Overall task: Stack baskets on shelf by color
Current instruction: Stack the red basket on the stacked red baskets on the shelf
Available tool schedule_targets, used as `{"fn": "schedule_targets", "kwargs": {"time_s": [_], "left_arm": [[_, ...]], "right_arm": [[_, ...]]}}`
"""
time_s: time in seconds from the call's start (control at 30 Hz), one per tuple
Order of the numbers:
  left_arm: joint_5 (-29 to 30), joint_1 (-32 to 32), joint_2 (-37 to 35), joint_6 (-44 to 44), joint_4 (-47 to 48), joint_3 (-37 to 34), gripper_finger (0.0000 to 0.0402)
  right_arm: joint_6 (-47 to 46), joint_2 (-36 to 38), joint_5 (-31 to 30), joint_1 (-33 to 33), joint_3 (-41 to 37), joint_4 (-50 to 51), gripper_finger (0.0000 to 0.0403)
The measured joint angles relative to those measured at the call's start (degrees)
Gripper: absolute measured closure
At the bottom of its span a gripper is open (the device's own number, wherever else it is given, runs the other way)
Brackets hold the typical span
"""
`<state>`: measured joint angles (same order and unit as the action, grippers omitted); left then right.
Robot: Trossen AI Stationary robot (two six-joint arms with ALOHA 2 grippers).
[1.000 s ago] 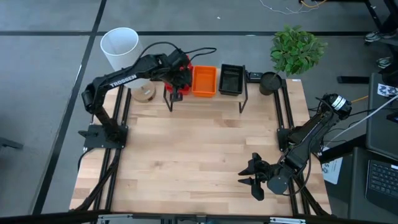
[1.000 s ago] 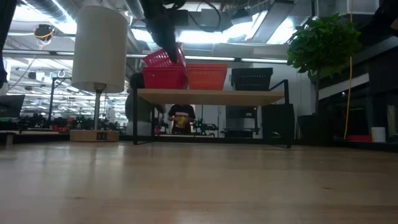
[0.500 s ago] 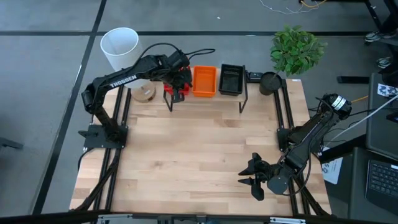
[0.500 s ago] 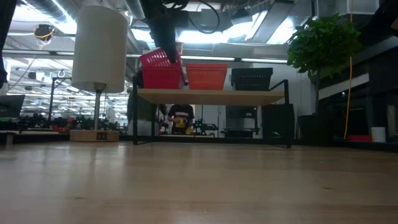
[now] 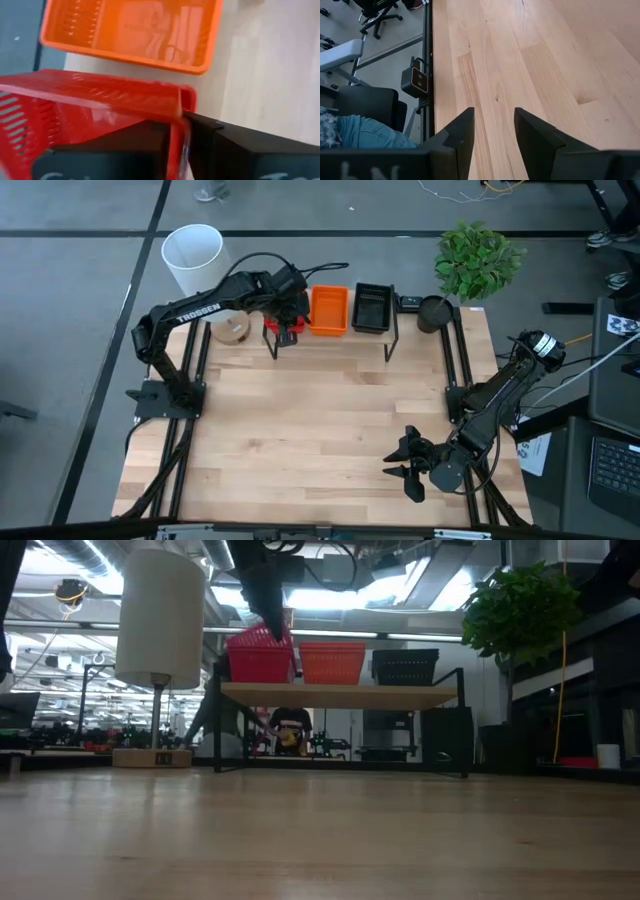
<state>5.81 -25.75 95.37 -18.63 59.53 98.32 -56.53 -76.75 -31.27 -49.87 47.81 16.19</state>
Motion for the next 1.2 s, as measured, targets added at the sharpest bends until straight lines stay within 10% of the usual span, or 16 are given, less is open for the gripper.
{"fn": "schedule_targets", "kwargs": {"time_s": [0.7, 1.2], "left_arm": [[7.3, 4.4, -0.6, -1.2, 2.5, 12.3, 0.031], [-2.1, -7.1, 5.6, -5.9, -5.1, 12.1, 0.031]], "right_arm": [[0.0, 0.0, 1.4, 0.0, 0.0, 0.0, 0.0265], [-0.1, 0.0, 1.4, 0.0, 0.0, 0.0, 0.0265]]}}
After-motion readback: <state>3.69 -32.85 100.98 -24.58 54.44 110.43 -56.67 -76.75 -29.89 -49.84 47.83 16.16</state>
